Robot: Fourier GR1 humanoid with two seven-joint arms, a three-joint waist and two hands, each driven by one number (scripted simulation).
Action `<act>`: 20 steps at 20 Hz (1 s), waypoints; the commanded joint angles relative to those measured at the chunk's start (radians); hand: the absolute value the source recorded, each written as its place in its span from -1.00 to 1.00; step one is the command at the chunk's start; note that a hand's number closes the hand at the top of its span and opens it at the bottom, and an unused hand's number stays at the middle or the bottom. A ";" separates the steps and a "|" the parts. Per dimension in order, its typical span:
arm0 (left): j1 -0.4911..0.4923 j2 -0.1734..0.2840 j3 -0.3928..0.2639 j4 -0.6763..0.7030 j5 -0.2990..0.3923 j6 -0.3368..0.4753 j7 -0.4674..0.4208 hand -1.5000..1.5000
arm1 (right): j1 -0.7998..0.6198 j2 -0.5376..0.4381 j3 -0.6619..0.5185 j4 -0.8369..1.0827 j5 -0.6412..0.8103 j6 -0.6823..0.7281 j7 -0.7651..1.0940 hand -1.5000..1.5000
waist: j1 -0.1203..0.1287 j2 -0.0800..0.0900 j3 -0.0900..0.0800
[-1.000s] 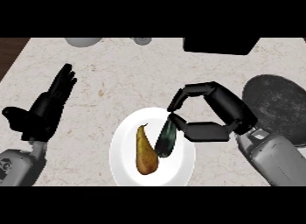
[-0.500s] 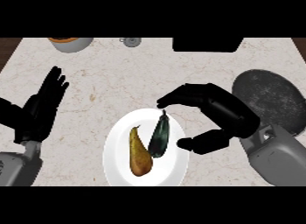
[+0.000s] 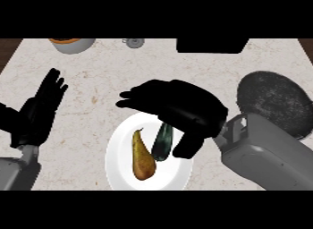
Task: Pick the pear from the plate and place it in the pan
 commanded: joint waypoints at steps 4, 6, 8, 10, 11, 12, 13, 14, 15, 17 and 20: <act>-0.017 -0.022 -0.002 0.014 -0.024 0.011 0.020 0.00 | -0.200 0.163 0.113 0.117 0.120 0.166 0.195 -1.00 | 0.002 0.001 0.000; 0.008 -0.040 -0.013 -0.014 -0.047 0.025 -0.004 0.00 | -0.212 0.201 0.137 0.172 0.153 0.194 0.207 -1.00 | 0.004 0.001 0.000; -0.044 -0.036 -0.008 0.001 -0.040 0.029 0.042 0.00 | -0.242 0.235 0.167 0.214 0.127 0.294 0.262 -1.00 | 0.000 0.001 0.000; 0.000 -0.040 0.001 0.015 -0.036 0.009 -0.007 0.00 | -0.212 0.217 0.224 0.196 0.113 0.393 0.304 -1.00 | -0.010 -0.002 -0.001; 0.036 -0.043 -0.016 -0.022 -0.041 0.002 -0.017 0.00 | -0.254 0.239 0.212 0.269 0.109 0.430 0.312 -1.00 | 0.008 -0.001 -0.001; 0.004 -0.046 -0.019 -0.004 -0.068 0.038 0.016 0.00 | -0.219 0.240 0.224 0.231 0.108 0.454 0.344 -1.00 | -0.010 -0.002 0.000; -0.031 -0.051 0.006 0.035 -0.051 0.012 -0.010 0.00 | -0.218 0.190 0.232 0.233 0.124 0.478 0.281 -1.00 | -0.015 0.002 0.000; 0.062 -0.011 0.019 -0.094 -0.017 -0.006 0.035 0.00 | -0.168 0.225 0.259 0.195 0.143 0.470 0.339 -1.00 | -0.002 -0.004 0.001; 0.053 -0.056 -0.015 -0.030 -0.067 0.020 -0.006 0.00 | -0.206 0.277 0.236 0.210 0.126 0.525 0.373 -1.00 | -0.008 -0.002 0.001; -0.035 -0.060 0.008 -0.015 -0.078 0.037 0.048 0.00 | -0.202 0.299 0.224 0.276 0.185 0.507 0.303 -1.00 | -0.007 0.002 0.001; 0.004 -0.039 0.027 -0.045 -0.057 -0.003 0.056 0.00 | -0.183 0.325 0.247 0.146 0.206 0.601 0.423 -1.00 | -0.011 -0.002 0.001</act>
